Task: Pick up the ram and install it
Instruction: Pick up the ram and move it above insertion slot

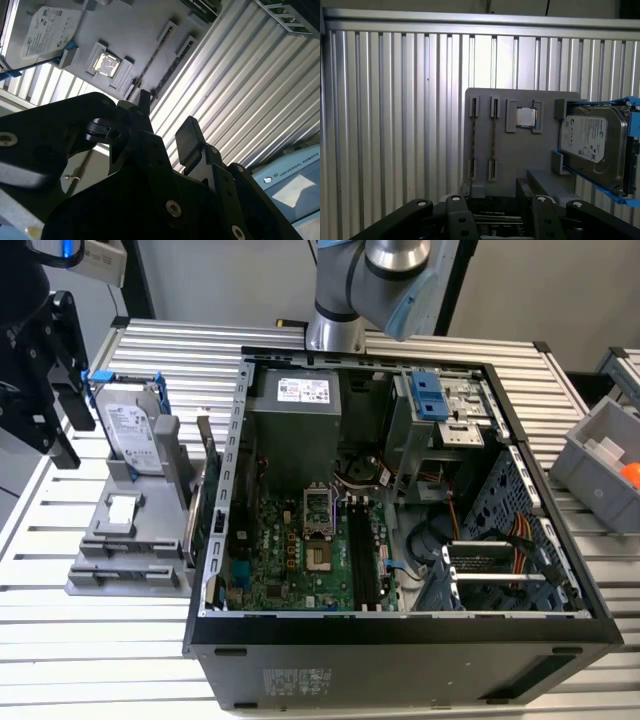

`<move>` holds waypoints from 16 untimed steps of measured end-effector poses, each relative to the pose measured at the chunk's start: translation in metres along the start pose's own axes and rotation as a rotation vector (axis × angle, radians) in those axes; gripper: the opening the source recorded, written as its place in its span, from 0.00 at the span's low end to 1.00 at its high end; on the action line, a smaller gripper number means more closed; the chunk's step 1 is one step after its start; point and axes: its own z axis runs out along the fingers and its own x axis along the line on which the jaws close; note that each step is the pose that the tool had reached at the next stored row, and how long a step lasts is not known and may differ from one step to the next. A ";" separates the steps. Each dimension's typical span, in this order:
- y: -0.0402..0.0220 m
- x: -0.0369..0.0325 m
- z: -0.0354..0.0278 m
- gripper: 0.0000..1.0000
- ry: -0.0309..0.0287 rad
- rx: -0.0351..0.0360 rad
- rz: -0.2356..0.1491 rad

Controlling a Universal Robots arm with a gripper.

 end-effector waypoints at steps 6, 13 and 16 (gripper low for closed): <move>0.0000 0.0001 0.0023 1.00 -0.0001 0.0001 0.000; 0.0000 0.0003 0.0074 1.00 0.0000 0.0000 0.000; 0.0000 0.0004 0.0096 1.00 0.0001 0.0000 0.000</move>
